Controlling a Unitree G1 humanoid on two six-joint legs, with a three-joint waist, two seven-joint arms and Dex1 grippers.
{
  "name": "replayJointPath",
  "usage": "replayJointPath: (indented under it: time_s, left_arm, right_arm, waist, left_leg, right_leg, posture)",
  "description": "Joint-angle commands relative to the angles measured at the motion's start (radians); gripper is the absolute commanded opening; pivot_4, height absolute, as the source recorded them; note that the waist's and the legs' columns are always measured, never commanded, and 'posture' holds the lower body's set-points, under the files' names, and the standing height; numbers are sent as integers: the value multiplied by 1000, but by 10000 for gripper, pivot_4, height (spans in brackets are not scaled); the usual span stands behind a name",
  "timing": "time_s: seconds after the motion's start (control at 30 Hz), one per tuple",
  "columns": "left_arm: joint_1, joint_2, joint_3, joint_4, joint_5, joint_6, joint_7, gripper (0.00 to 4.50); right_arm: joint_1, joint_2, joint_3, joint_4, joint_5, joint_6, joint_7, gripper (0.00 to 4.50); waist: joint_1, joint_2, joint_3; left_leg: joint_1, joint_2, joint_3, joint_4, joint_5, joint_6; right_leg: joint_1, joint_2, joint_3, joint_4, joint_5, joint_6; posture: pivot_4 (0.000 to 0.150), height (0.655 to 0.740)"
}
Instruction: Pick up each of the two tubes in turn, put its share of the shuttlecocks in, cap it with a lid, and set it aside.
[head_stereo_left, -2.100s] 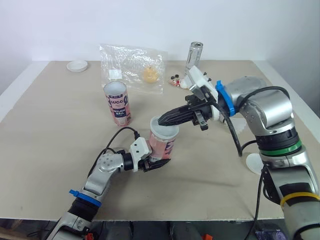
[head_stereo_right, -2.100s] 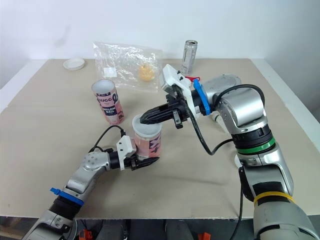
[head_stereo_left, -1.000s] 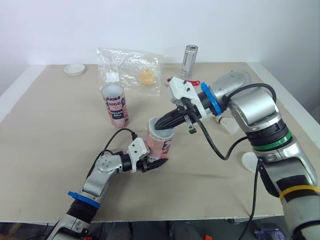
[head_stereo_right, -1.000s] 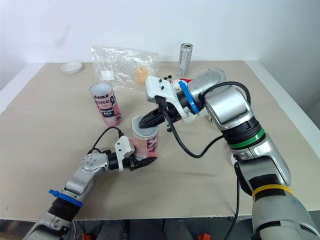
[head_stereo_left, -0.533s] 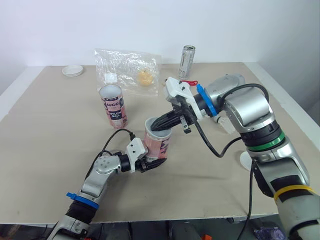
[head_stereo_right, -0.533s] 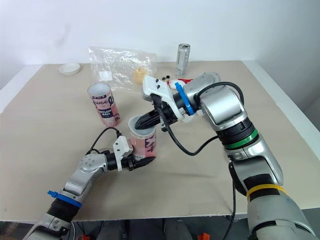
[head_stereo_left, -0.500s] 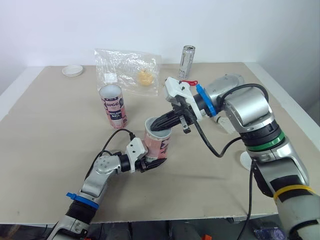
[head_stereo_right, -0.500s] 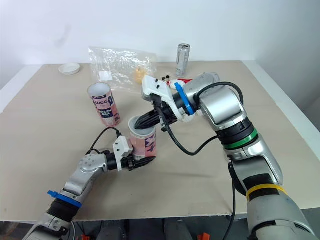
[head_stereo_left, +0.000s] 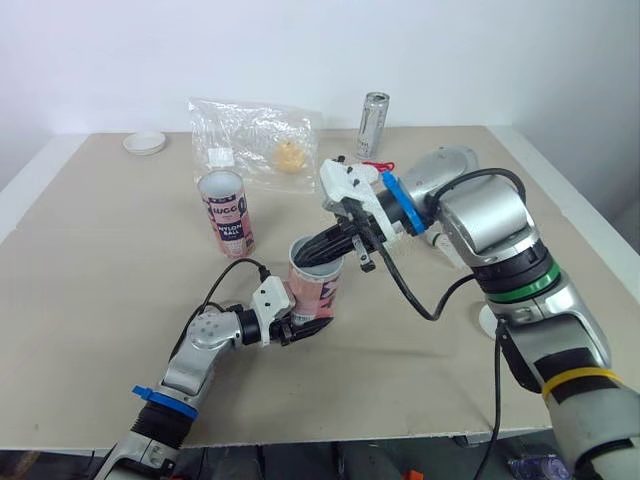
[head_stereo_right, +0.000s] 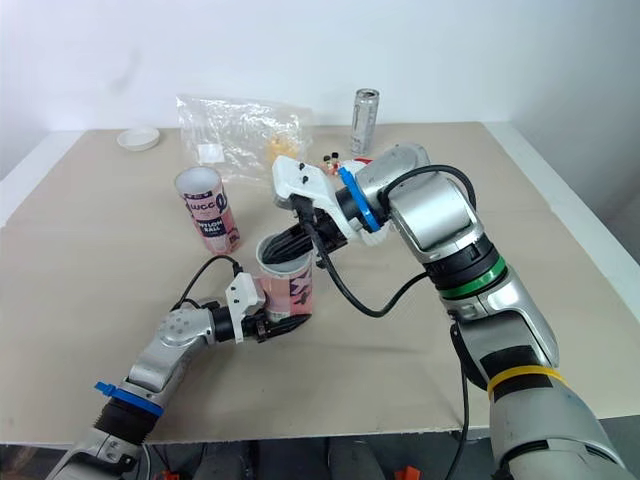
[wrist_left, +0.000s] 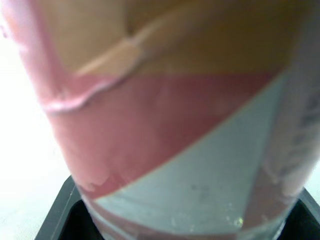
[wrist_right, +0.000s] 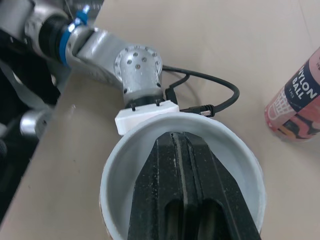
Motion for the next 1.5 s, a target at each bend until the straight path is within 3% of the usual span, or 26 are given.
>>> replayJointPath:
  time_s: [0.03, 0.3, 0.5, 0.6, 0.7, 0.97, 1.1, 1.23, 1.27, 1.3, 1.33, 1.37, 1.43, 1.5]
  left_arm:
    - [-3, -1, -17, 15, 23, 24, 8, 27546]
    - [-5, -4, -15, 11, 21, 22, 9, 27546]
    - [1, 0, -10, -9, 18, 27, 12, 27546]
    - [9, 5, -5, -19, 17, 29, 12, 27546]
    - [15, 11, -2, -26, 16, 31, 12, 27546]
    - [19, 23, -3, -39, 10, 34, 13, 27546]
    - [14, 30, -3, -37, 11, 29, 7, 27546]
    - [5, 44, 4, -45, -10, 43, -19, 27546]
    - [4, 47, 5, -48, -16, 43, -29, 35264]
    - [4, 51, 5, -52, -21, 43, -38, 36271]
    - [4, 56, 3, -55, -23, 44, -47, 42551]
    - [4, 62, -1, -57, -19, 31, -54, 45000]
    - [2, 69, -4, -60, -17, 19, -62, 45000]
    - [1, 77, -5, -67, -16, 8, -73, 45000]
  right_arm:
    - [54, 27, 181, 16, -63, -29, 35, 1729]
    - [48, 53, 123, 6, -5, 30, 51, 1729]
    - [13, 60, -107, -14, 211, 201, 63, 1729]
    - [21, 27, -198, -20, 266, 238, 50, 1729]
    - [57, -20, -289, -32, 315, 248, 18, 1729]
    - [284, -121, -519, -124, 392, 197, -154, 1729]
    - [475, -137, -562, -181, 322, -3, -235, 1729]
    - [615, -143, -610, -206, 324, -109, -280, 14170]
    - [645, -147, -615, -214, 332, -114, -283, 19693]
    - [683, -152, -615, -224, 331, -136, -276, 21598]
    - [719, -156, -611, -235, 330, -155, -270, 28339]
    - [755, -151, -608, -243, 327, -179, -270, 32468]
    - [796, -144, -603, -244, 328, -211, -275, 41626]
    - [836, -138, -583, -229, 310, -260, -271, 44037]
  waist:
    - [0, -1, -3]
    - [0, -2, -9]
    - [1, -3, -5]
    - [3, -3, -2]
    - [6, -3, -2]
    - [10, -5, 0]
    - [9, -5, 0]
    - [7, -6, 1]
    - [7, -6, 1]
    - [7, -6, 1]
    - [7, -6, 1]
    - [7, -6, 1]
    - [7, -6, 2]
    - [7, -5, 4]
  left_leg:
    - [1, 0, 0, -1, 0, 0]
    - [6, 0, 0, -9, 0, 0]
    - [2, 0, 0, -9, 0, 0]
    - [-11, -1, -1, -9, 1, 1]
    - [-12, -2, -2, -9, 0, 1]
    - [-13, -2, -7, -9, -4, -1]
    - [-13, -2, -7, -9, -4, -1]
    - [-12, -2, -7, -9, -4, -1]
    - [-12, -2, -7, -9, -3, -1]
    - [-12, -2, -7, -9, -3, -1]
    - [-12, -2, -8, -9, -3, -1]
    - [-12, -2, -8, -9, -4, -1]
    - [-12, -2, -8, -9, -4, -1]
    - [-12, -2, -7, -9, -4, -1]
  right_leg:
    - [1, 0, 0, -1, 0, 0]
    - [3, -1, 0, -5, -1, -1]
    - [0, -1, 0, -5, -1, -1]
    - [-5, 0, 0, -5, 0, 0]
    - [-5, 0, 0, -5, -2, 5]
    - [-3, 1, -3, -6, -6, 6]
    - [-3, 1, -3, -6, -6, 6]
    - [-2, 1, -3, -6, -5, 6]
    - [-2, 1, -3, -6, -5, 6]
    - [-2, 1, -3, -6, -5, 6]
    - [-2, 1, -3, -6, -5, 6]
    - [-2, 2, -3, -6, -6, 6]
    - [-2, 2, -3, -6, -6, 5]
    - [-2, 2, -3, -6, -6, 6]
  posture:
    - [1500, 7400]
    - [1500, 7400]
    - [1500, 7400]
    - [1500, 7400]
    - [1500, 7400]
    - [1500, 7400]
    - [1500, 7400]
    - [1500, 7400]
    - [1500, 7400]
    - [1500, 7400]
    - [1500, 7400]
    - [1500, 7400]
    - [1500, 7400]
    - [1500, 7400]
